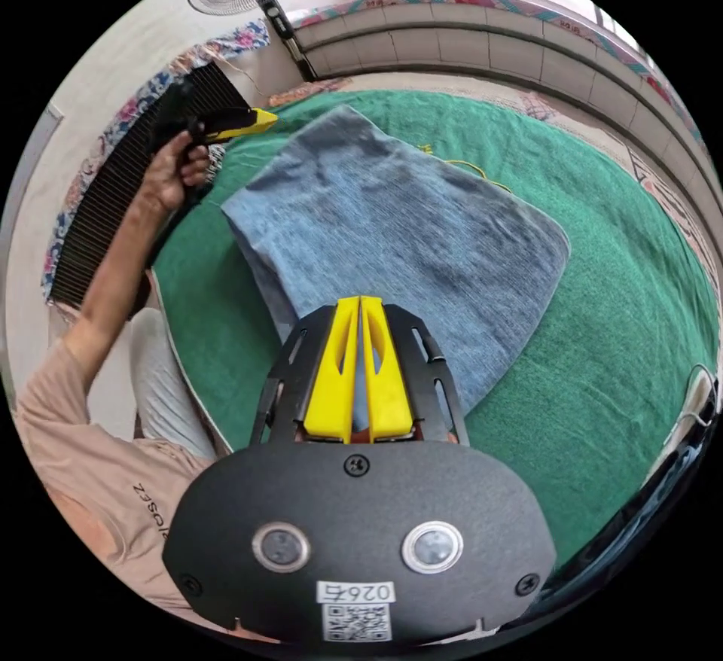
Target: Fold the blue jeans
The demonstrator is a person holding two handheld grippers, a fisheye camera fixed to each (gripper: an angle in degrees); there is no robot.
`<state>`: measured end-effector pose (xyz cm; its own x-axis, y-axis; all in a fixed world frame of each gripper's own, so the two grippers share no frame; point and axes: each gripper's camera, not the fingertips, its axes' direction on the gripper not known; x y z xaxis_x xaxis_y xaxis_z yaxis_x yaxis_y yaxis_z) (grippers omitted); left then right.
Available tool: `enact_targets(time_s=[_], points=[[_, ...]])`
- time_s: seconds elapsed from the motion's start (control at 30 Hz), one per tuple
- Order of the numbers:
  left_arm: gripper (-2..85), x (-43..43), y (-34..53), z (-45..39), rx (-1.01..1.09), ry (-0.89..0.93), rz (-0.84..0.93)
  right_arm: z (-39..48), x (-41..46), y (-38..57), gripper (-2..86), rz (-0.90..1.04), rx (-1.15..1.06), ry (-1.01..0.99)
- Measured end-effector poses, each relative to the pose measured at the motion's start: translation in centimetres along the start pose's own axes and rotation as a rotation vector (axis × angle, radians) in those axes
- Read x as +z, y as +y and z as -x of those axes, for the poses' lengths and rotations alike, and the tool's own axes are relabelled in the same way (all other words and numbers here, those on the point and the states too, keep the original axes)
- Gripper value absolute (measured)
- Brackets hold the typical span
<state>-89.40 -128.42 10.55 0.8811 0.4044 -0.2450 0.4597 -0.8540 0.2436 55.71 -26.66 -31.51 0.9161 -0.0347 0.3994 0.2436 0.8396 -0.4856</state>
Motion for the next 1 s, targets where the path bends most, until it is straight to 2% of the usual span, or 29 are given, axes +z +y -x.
enact_targets(time_s=[0.03, 0.1, 0.17, 0.2, 0.23, 0.27, 0.33, 0.4, 0.47, 0.67, 0.77, 0.83, 0.87, 0.93, 1.0], points=[[-0.7, -4.4, 1.0, -2.7, 0.066, -0.046, -0.121, 0.4, -0.6, -0.2, -0.9, -0.039, -0.010, -0.047], [-0.9, -8.1, 2.1, -6.0, 0.169, -0.118, -0.203, 1.1, -0.2, -0.5, -0.9, -0.055, -0.020, -0.057], [-0.9, -8.6, 1.6, -7.8, 0.225, -0.189, -0.116, 1.7, 2.5, -1.2, -0.9, 0.029, -0.023, -0.020], [-0.9, -7.6, 0.7, -7.8, 0.226, -0.227, 0.029, 2.3, 4.6, -1.5, -0.9, 0.085, -0.032, 0.004], [-0.9, -7.1, -0.2, -6.8, 0.158, -0.286, 0.164, 2.8, 5.2, -1.6, -0.9, 0.076, -0.037, 0.012], [-0.9, -7.7, -0.6, -6.4, 0.123, -0.298, 0.184, 2.9, 5.2, -1.7, -0.9, 0.078, -0.033, 0.004], [-0.9, -15.0, -1.5, -6.2, 0.031, -0.181, 0.070, 3.4, 4.4, -1.6, -0.9, 0.076, -0.023, 0.010], [-1.0, -20.7, -2.0, -7.5, 0.034, -0.125, 0.024, 3.2, 3.4, -0.6, -0.9, 0.038, 0.005, 0.083], [-1.0, -26.4, -2.0, -10.0, 0.062, -0.151, -0.017, 2.0, 2.1, 0.4, -0.9, -0.007, 0.071, 0.113], [-0.9, -43.9, -0.2, -17.9, 0.283, -0.068, -0.169, -4.0, -0.2, 5.4, -0.9, -0.208, 0.346, -0.044], [-0.8, -51.7, 0.4, -18.4, 0.408, 0.155, -0.251, -5.9, 1.3, 7.9, -1.0, -0.236, 0.447, -0.081], [-0.9, -57.5, 0.5, -16.6, 0.483, 0.492, -0.327, -6.9, 3.1, 9.2, -1.1, -0.262, 0.497, -0.155], [-0.9, -59.3, 0.5, -16.0, 0.488, 0.585, -0.357, -7.0, 3.6, 9.4, -1.0, -0.271, 0.504, -0.177], [-1.0, -66.8, 1.4, -14.3, 0.471, 0.904, -0.576, -7.2, 5.3, 10.2, -1.0, -0.318, 0.517, -0.242], [-1.0, -72.9, 2.4, -15.4, 0.507, 0.999, -0.694, -6.5, 6.0, 10.7, -1.0, -0.396, 0.504, -0.261]])
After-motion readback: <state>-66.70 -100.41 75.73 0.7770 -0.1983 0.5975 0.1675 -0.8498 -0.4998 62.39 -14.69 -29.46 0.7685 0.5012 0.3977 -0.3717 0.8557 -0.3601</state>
